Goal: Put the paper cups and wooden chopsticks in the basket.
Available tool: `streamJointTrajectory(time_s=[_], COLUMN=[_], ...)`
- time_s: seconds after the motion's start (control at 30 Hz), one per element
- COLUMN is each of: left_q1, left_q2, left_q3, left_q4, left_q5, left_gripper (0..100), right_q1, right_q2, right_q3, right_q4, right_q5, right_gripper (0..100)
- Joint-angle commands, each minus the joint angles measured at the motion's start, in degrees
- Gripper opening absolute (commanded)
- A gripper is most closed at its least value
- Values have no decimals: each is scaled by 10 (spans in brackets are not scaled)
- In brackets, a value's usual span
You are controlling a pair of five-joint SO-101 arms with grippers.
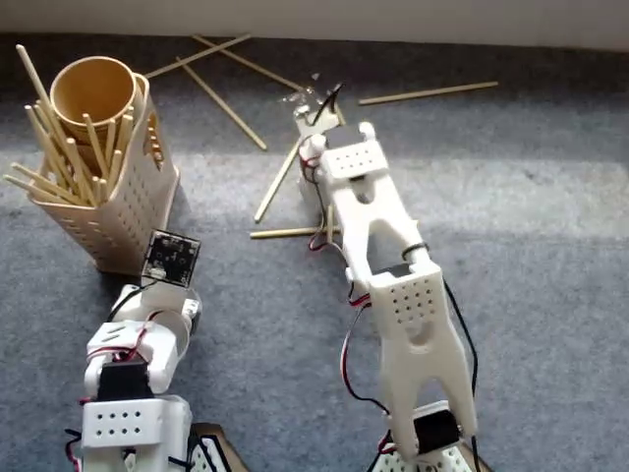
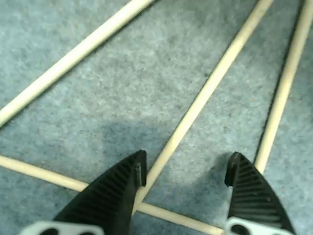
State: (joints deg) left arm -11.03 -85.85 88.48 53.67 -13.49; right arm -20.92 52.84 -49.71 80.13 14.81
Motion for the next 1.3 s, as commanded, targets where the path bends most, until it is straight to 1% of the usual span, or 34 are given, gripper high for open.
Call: streamJointTrajectory(time_s=[0.0, 0.1, 0.2, 0.27, 0.33, 0.43, 0.67, 0.87, 1.1, 1.27], left_q1=[7, 7, 7, 7, 7, 7, 7, 7, 7, 7], left_q2=[-3, -3, -3, -3, -3, -3, -3, -3, -3, -3], left_q3=[-3, -3, -3, -3, -4, -4, -4, -4, -3, -3], left_q4=[-10, -10, -10, -10, -10, -10, -10, -10, -10, -10], left_q5=[-4, -4, -4, -4, -4, -4, -4, -4, -4, -4], left_gripper=[158, 158, 158, 158, 158, 158, 158, 158, 158, 158], right_q1=[13, 19, 41, 59, 63, 53, -3, -1, 34, 66], right_q2=[-3, 8, 12, 15, 15, 15, 29, 116, 128, 129], right_q3=[-131, -185, -217, -225, -224, -203, -190, -196, -197, -265], right_q4=[74, 118, 152, 160, 161, 162, 121, 98, 116, 154], right_q5=[12, 12, 12, 12, 12, 13, 11, 11, 17, 16], right_gripper=[267, 267, 267, 267, 267, 267, 267, 267, 261, 208])
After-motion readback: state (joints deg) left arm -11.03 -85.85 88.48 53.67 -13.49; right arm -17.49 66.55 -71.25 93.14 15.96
